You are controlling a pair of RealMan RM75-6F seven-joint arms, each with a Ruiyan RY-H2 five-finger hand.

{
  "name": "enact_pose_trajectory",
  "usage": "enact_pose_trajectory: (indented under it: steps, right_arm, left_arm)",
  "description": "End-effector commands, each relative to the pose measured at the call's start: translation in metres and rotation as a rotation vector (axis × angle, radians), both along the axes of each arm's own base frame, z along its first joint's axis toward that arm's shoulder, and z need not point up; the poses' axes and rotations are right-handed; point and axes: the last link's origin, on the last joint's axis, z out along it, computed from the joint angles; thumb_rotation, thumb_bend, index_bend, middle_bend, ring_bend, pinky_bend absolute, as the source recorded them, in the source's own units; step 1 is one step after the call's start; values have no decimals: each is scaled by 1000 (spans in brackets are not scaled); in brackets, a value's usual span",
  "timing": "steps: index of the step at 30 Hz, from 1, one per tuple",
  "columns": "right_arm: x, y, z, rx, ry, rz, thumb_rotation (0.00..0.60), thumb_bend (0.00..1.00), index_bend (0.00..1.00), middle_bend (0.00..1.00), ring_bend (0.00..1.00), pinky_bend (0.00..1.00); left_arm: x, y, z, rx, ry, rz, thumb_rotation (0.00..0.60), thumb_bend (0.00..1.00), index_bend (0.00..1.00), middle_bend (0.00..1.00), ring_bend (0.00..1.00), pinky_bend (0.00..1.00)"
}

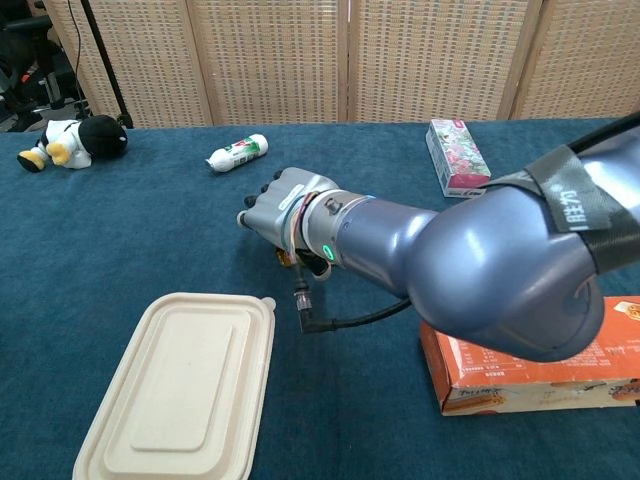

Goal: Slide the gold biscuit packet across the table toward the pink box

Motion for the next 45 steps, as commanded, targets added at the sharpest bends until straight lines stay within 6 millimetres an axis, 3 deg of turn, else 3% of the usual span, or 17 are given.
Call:
enact_pose_trajectory:
  steps: [1, 36, 45]
  right_arm:
    - [-2, -1, 1, -3, 5, -3, 600, 260, 78, 0, 0, 0]
    - [-60, -26, 31, -83, 102, -92, 600, 260, 86, 0, 0, 0]
    - [-68, -24, 36, -88, 124, -106, 600, 260, 90, 0, 0, 0]
  left_arm:
    - [0, 0, 0, 0, 1, -1, 600, 304, 0, 0, 0, 0]
    - [2, -2, -2, -9, 5, -4, 600, 305, 0, 0, 0, 0]
    - [2, -2, 0, -3, -4, -1, 600, 305, 0, 0, 0, 0]
